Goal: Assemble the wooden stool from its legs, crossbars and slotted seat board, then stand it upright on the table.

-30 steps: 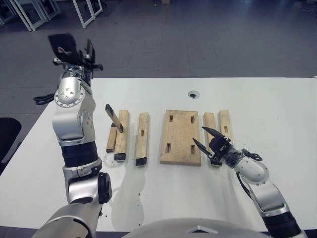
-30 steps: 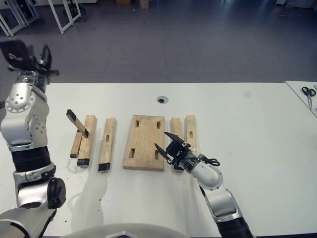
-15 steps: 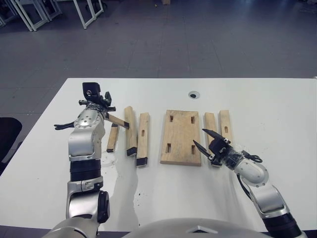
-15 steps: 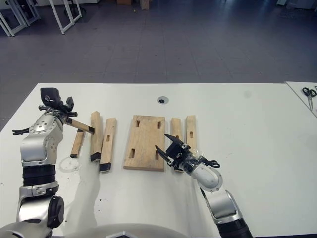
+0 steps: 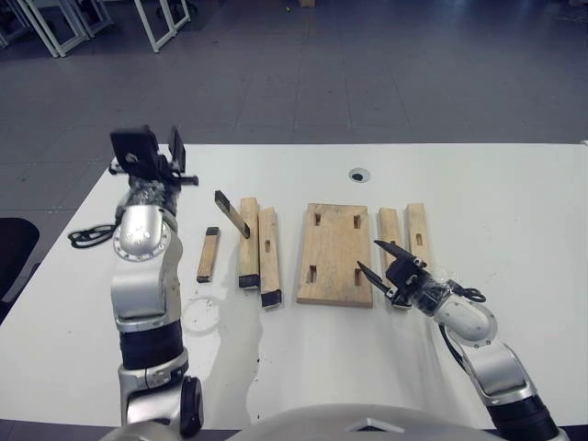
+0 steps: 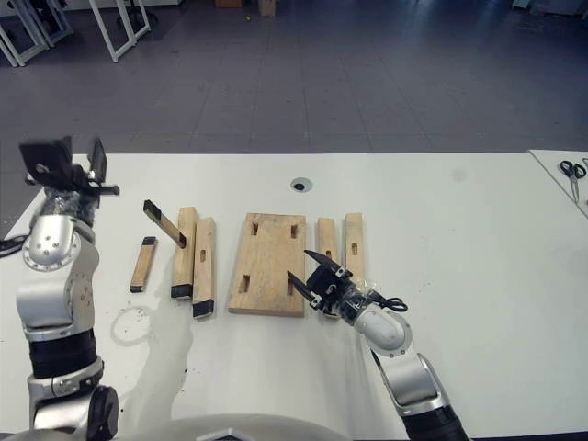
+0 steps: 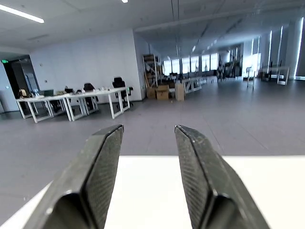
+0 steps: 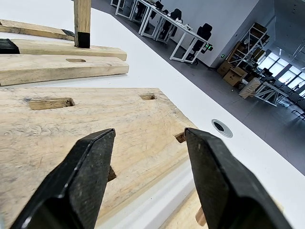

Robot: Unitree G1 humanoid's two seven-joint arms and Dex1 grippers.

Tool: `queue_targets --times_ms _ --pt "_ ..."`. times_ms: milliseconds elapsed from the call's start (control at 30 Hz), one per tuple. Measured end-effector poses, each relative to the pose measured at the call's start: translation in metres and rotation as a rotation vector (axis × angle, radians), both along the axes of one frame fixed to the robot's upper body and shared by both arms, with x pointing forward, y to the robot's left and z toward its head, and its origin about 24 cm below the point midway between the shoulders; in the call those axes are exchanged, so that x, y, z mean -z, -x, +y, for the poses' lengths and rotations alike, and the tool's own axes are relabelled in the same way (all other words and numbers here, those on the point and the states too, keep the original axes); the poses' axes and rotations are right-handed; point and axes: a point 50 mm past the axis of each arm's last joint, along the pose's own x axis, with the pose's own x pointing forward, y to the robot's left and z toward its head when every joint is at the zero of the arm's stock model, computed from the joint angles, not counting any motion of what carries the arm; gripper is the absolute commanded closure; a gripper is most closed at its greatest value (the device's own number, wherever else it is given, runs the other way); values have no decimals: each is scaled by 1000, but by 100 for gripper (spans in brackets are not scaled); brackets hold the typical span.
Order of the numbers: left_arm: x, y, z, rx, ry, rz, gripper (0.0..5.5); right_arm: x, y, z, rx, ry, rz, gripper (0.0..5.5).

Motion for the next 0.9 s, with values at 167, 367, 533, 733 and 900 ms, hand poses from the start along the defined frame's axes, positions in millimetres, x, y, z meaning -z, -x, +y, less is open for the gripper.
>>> queue_targets --times_ms 167,367,533,733,900 --pt "41 34 -17 79 1 179 349 1 0 -2 7 6 3 282" --pt "87 47 -22 148 -7 385 349 2 1 -4 12 7 8 282" --pt "107 57 -29 177 0 507 266 2 -1 -5 20 9 11 282" --pt "112 60 -40 223 18 601 232 2 -2 -6 20 11 10 282" --pt "113 61 -51 262 23 681 232 2 -2 -6 21 11 10 282"
